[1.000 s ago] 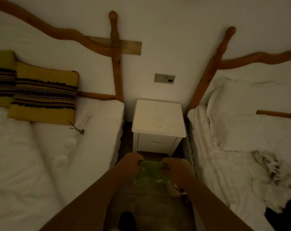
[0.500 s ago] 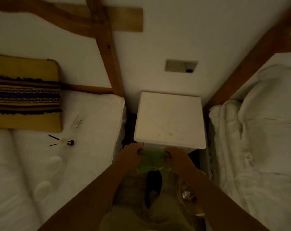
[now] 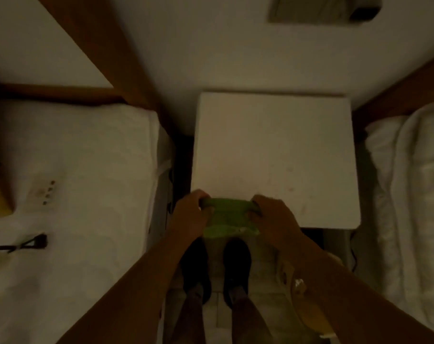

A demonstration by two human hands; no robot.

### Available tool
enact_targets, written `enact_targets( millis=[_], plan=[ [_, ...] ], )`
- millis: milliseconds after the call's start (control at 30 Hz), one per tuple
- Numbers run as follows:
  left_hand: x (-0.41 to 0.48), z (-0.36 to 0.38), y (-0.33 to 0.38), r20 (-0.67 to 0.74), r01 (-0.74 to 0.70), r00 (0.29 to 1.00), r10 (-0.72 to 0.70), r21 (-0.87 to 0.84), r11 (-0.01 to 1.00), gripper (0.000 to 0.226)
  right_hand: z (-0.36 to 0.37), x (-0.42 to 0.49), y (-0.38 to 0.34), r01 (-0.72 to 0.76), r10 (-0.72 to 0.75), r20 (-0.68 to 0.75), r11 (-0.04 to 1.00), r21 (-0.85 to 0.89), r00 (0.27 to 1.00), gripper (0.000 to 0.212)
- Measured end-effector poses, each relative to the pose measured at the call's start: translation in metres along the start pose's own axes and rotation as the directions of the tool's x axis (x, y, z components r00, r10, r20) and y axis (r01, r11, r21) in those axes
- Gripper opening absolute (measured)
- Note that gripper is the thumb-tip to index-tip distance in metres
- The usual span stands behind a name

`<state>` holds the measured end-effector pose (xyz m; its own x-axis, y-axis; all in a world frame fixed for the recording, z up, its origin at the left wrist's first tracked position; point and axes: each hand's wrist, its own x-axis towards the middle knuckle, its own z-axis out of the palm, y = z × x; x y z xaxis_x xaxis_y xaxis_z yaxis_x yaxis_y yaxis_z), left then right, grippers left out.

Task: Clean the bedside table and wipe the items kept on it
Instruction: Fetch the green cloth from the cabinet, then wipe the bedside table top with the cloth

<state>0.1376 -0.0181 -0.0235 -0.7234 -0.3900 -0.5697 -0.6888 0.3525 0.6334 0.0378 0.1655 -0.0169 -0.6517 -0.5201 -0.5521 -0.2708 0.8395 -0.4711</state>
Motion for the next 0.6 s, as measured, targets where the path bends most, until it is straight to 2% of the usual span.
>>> enact_targets(
  millis=[167,267,367,467,533,600],
  plan=[
    [0.044,0.008,-0.014,-0.031,-0.069,0.997,0.070,0.035,0.997,0.018,0.023,0.032,0.015,0.004,-0.014,-0.113,0.996,-0.085,0.993,0.019],
    [0.057,0.005,-0.017,0.011,-0.067,0.998,0.066,0.097,0.993,0.022,0.032,0.033,0.016,-0.019,0.004,-0.198,0.997,-0.075,0.980,0.022],
    [0.061,0.000,-0.021,0.023,-0.021,1.000,0.018,0.141,0.990,0.046,0.038,0.028,0.013,-0.052,0.039,-0.259,0.998,-0.043,0.965,0.033],
    [0.055,-0.001,-0.024,-0.008,-0.037,0.999,0.039,0.147,0.988,0.072,0.042,0.016,0.008,-0.036,0.022,-0.331,0.999,-0.035,0.943,0.044],
    [0.047,0.001,-0.025,-0.063,-0.092,0.992,0.105,0.184,0.979,0.073,0.047,0.007,-0.001,-0.007,-0.012,-0.371,0.999,-0.050,0.929,0.047],
    [0.036,0.005,-0.027,-0.117,-0.196,0.966,0.229,0.245,0.950,0.060,0.055,-0.003,-0.013,0.042,-0.065,-0.392,0.997,-0.066,0.918,0.046]
  ],
)
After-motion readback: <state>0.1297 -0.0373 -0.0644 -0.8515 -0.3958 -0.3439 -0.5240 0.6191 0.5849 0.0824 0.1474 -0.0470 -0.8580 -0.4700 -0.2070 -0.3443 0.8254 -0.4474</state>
